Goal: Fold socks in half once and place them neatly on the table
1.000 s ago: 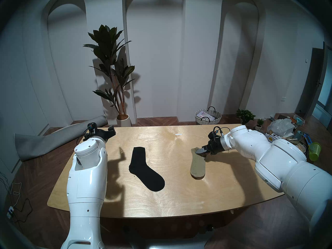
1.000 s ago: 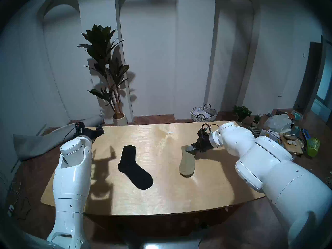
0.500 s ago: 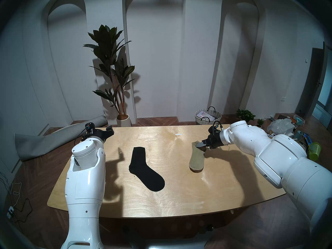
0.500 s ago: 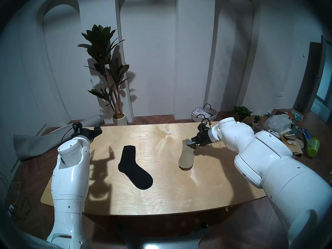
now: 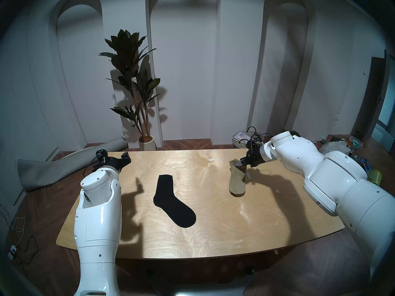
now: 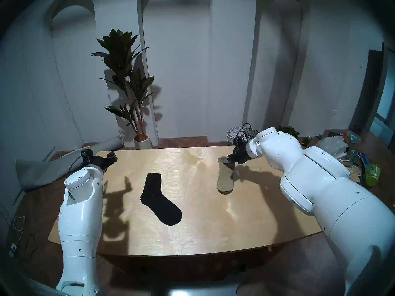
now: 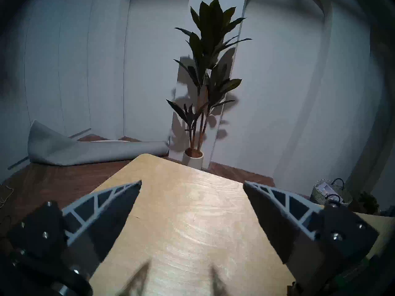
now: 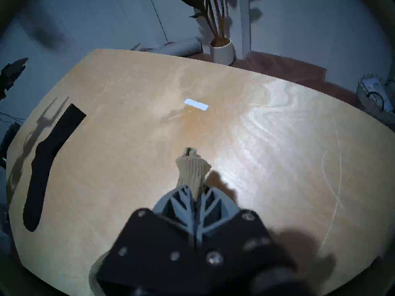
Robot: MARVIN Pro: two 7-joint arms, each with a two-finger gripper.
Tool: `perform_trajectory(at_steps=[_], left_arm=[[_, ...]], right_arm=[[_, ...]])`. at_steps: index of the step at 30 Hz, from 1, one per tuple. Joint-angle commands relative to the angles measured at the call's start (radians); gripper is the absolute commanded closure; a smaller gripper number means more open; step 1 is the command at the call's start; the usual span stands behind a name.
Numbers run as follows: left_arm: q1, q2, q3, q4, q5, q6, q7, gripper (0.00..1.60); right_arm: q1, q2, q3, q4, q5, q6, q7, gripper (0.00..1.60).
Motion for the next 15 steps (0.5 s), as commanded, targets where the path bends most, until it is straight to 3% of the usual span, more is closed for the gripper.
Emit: perform_trajectory(at_steps=[1, 8, 15], left_arm=[[0.010, -0.008, -0.014, -0.045, -0.002, -0.029, 0.006, 0.00], [0.023, -0.019, -0.022, -0.055, -0.005, -0.048, 0.007, 0.00], [0.024, -0.020, -0.016, -0.061, -0.001, -0.060, 0.004, 0.00]], right_arm=[[0.006, 0.006, -0.019, -0.023, -0.022, -0.107, 0.025, 1.60], [-0.031, 0.023, -0.038, -0.021, -0.039, -0.212, 0.127, 1.60], [-0.038, 0.029, -0.052, -0.010, -0.053, -0.265, 0.203, 1.60]])
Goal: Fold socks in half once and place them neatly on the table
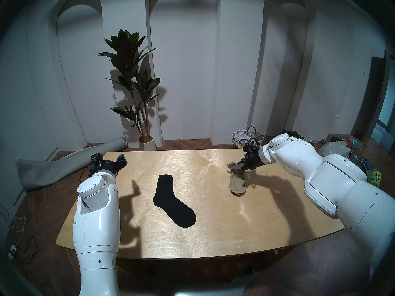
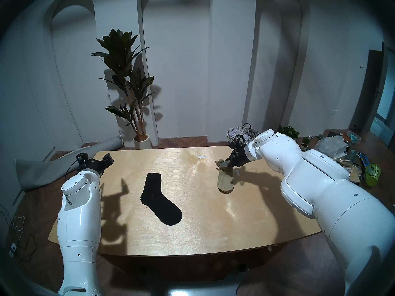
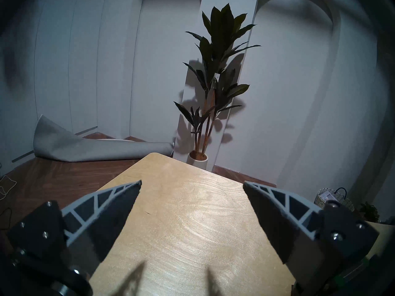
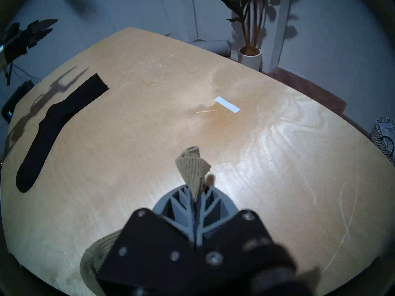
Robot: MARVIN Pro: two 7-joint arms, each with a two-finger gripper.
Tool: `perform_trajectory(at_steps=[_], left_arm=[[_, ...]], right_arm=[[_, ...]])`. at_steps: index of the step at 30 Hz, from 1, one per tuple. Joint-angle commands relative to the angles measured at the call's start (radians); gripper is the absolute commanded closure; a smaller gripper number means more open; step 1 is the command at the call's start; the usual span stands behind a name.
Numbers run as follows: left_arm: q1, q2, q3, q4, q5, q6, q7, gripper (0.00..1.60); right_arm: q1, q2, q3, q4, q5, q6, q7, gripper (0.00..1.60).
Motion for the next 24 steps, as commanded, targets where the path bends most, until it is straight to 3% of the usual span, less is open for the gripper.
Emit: perform_trajectory(at_steps=[1, 10, 18, 24], left_arm=[[-0.009, 0.004, 0.008, -0.037, 0.008, -0.028, -0.004, 0.00], [-0.001, -0.001, 0.007, -0.053, 0.009, -0.041, -0.011, 0.00], [0.023, -0.015, 0.010, -0.092, 0.021, -0.048, 0.000, 0.00], [0.049, -0.026, -0.001, -0.119, 0.025, -0.050, 0.010, 0.00]], right_arm=[[0.005, 0.016, -0.001, 0.006, 0.002, -0.066, 0.091, 1.60], [0.035, 0.021, -0.006, 0.013, -0.012, -0.073, 0.186, 1.60], [0.015, 0.001, -0.012, 0.054, -0.019, -0.085, 0.161, 1.60], [-0.002, -0.006, 0.003, 0.058, -0.002, -0.091, 0.189, 1.60]])
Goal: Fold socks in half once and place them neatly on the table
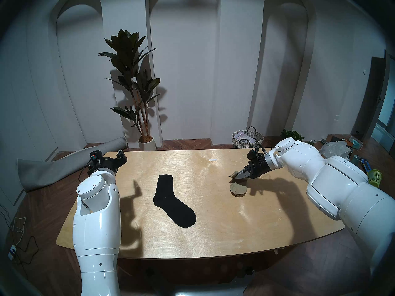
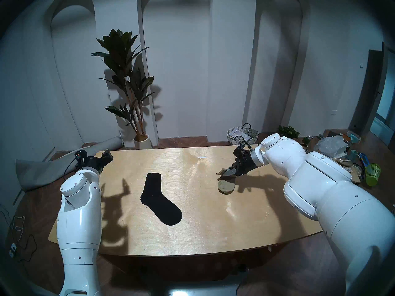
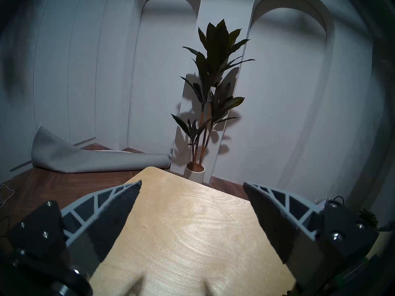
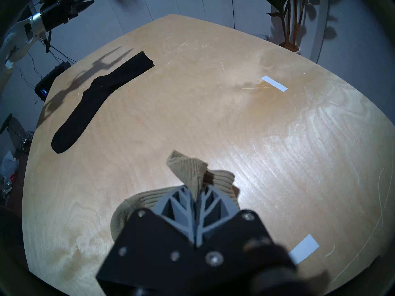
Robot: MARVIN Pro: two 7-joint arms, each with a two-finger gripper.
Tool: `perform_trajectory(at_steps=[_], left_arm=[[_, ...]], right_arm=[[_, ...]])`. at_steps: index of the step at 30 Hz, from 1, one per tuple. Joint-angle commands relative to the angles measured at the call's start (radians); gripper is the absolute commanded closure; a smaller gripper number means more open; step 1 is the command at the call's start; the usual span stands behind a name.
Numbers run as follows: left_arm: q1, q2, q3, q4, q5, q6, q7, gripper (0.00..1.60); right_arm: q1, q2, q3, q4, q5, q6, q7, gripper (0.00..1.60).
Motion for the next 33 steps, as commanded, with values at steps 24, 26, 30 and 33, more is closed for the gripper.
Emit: perform_trajectory(at_steps=[24, 26, 30, 33], left_arm=[[0.055, -0.032, 0.014, -0.128, 0.030, -0.025, 0.042, 0.00], [0.057, -0.032, 0.016, -0.131, 0.031, -0.025, 0.042, 0.00], [0.057, -0.033, 0.020, -0.133, 0.034, -0.024, 0.043, 0.00], [0.053, -0.034, 0.025, -0.127, 0.036, -0.025, 0.043, 0.00]], right_arm=[[-0.017, -0.003, -0.037, -0.007, -0.044, -0.117, 0.114, 0.00], [-0.017, 0.001, -0.035, -0.008, -0.043, -0.125, 0.130, 0.00], [-0.007, 0.011, -0.025, -0.007, -0.036, -0.127, 0.162, 0.00], [0.000, 0.017, -0.023, -0.011, -0.036, -0.130, 0.184, 0.00]])
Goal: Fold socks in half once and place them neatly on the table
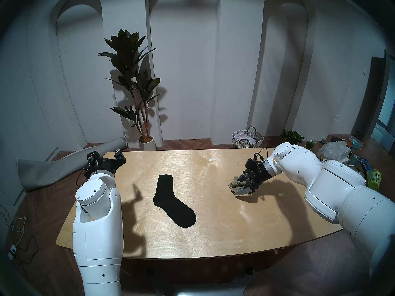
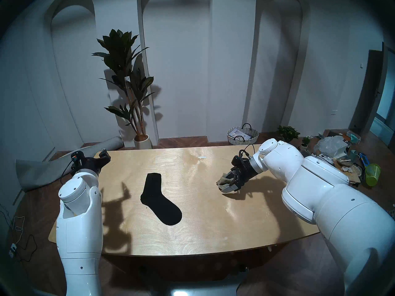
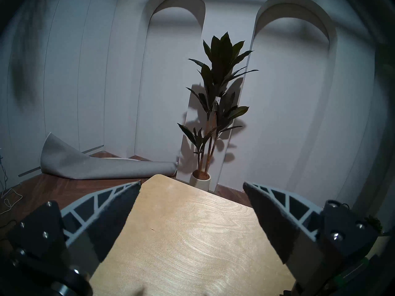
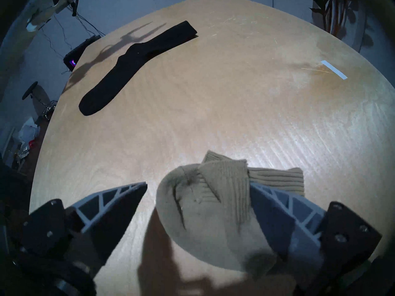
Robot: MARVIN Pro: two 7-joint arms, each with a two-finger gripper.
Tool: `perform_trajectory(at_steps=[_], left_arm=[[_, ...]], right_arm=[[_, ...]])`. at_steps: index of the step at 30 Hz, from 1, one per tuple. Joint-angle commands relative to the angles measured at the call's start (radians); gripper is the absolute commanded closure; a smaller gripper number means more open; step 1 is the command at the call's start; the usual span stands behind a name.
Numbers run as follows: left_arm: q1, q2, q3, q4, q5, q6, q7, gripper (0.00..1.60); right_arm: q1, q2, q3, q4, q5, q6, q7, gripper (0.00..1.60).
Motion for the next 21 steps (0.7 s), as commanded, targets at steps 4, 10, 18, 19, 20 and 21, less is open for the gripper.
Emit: perform_trajectory(at_steps=[4, 10, 18, 19, 20, 21], left_arm=[[-0.011, -0.001, 0.018, -0.027, 0.008, -0.012, -0.001, 0.00], [-0.003, -0.009, 0.026, -0.034, 0.011, -0.017, 0.001, 0.00], [0.006, -0.018, 0.031, -0.025, 0.009, -0.013, -0.002, 0.00], [0.005, -0.015, 0.032, -0.023, 0.012, -0.011, -0.002, 0.00], [0.004, -0.015, 0.029, -0.022, 0.011, -0.011, -0.002, 0.00], [-0.001, -0.013, 0.027, -0.021, 0.012, -0.009, -0.002, 0.00]], right_arm=[[0.027, 0.022, 0.006, -0.016, 0.010, 0.005, 0.065, 0.00], [-0.001, 0.059, -0.011, -0.092, 0.026, 0.048, 0.065, 0.00], [-0.059, 0.116, -0.050, -0.205, 0.067, 0.151, 0.065, 0.00], [-0.068, 0.118, -0.056, -0.209, 0.069, 0.163, 0.065, 0.00], [-0.076, 0.132, -0.065, -0.236, 0.076, 0.176, 0.065, 0.00], [-0.088, 0.156, -0.077, -0.277, 0.084, 0.168, 0.065, 0.00]])
